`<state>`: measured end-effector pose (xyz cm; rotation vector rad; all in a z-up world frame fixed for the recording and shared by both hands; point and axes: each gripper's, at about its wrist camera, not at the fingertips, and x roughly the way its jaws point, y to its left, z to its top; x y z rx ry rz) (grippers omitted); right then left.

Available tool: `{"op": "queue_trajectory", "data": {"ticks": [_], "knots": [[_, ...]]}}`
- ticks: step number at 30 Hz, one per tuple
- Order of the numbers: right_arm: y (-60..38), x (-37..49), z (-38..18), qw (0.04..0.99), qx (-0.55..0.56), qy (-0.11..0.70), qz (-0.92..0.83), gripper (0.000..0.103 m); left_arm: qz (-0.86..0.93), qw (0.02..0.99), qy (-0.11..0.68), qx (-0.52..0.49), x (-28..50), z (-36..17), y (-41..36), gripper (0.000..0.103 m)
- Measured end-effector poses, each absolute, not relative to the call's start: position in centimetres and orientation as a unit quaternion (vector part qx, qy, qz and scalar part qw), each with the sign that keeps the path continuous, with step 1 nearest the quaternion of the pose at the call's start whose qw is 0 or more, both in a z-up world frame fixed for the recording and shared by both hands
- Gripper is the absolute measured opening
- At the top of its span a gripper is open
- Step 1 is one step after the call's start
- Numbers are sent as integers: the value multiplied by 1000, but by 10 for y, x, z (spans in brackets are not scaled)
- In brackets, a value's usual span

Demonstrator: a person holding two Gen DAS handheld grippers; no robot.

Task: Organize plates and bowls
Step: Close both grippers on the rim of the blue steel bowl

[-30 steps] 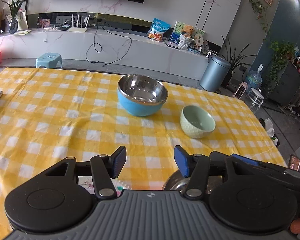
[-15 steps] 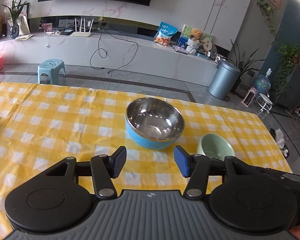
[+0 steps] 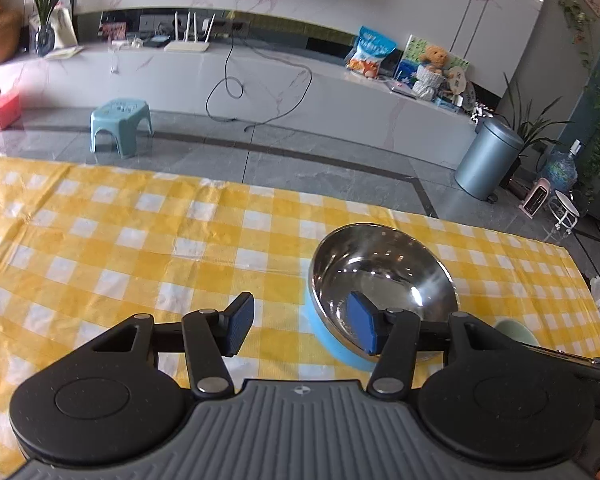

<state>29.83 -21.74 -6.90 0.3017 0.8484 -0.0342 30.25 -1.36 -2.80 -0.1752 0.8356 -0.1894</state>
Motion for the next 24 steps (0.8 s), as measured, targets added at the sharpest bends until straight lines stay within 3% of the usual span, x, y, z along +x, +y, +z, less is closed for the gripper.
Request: {"op": "queue_trajectory", "data": {"ticks": [6,12,16,24], "knots": [[-215,325,-86,887,156,434,-15,33,-95,891,432,-99,323,-48,-12,62],[-211,335,-93,885,158,438,-13,23,-111,886,438,-101,329,-57,-19,41],[-211,337,-94,885,158,437,-17,21,-123,884,440,-99,331,-56,-25,19],[-208,332,-89,884,158,440,-30,16,-108,887,439,-89,323,-47,-29,14]]}}
